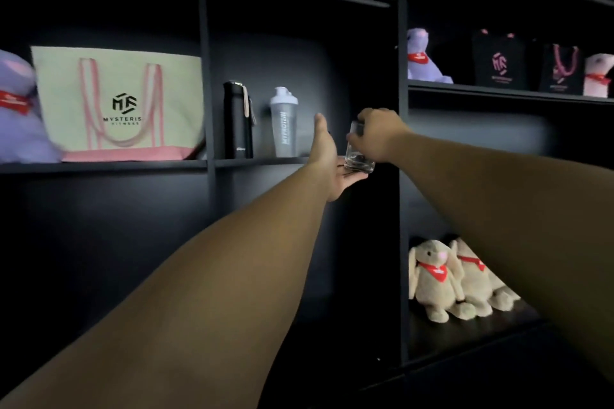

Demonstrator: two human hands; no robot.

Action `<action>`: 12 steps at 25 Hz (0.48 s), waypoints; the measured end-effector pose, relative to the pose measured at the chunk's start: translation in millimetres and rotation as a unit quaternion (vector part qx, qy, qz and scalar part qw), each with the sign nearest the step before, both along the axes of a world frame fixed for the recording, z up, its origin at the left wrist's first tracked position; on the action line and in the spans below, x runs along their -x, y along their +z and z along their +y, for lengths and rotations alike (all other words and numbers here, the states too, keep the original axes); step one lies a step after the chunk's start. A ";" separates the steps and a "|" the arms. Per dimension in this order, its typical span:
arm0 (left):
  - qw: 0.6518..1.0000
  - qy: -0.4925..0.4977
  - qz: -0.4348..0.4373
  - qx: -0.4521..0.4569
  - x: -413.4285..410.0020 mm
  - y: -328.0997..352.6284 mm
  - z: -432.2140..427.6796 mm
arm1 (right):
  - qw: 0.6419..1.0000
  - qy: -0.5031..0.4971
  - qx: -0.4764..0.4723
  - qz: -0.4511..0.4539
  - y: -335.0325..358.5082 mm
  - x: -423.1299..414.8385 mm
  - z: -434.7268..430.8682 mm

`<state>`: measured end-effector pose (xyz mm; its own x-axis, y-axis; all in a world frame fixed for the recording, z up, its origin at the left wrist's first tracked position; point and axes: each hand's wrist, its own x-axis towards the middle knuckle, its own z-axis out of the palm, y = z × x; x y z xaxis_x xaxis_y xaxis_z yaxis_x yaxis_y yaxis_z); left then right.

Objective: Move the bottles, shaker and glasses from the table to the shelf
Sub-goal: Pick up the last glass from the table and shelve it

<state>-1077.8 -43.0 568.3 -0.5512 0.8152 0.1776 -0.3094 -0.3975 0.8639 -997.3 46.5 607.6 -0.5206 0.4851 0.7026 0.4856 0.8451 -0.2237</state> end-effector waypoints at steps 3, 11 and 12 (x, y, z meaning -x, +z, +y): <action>0.999 0.016 0.021 0.018 24.8 20.2 28.1 | 1.000 0.001 -0.011 0.001 15.5 31.5 32.9; 0.991 0.065 0.103 0.058 107.2 70.1 150.2 | 1.000 0.005 -0.024 -0.002 59.2 124.7 154.0; 0.989 0.068 0.112 0.066 117.0 77.5 165.3 | 1.000 0.004 -0.021 -0.005 64.3 135.9 170.2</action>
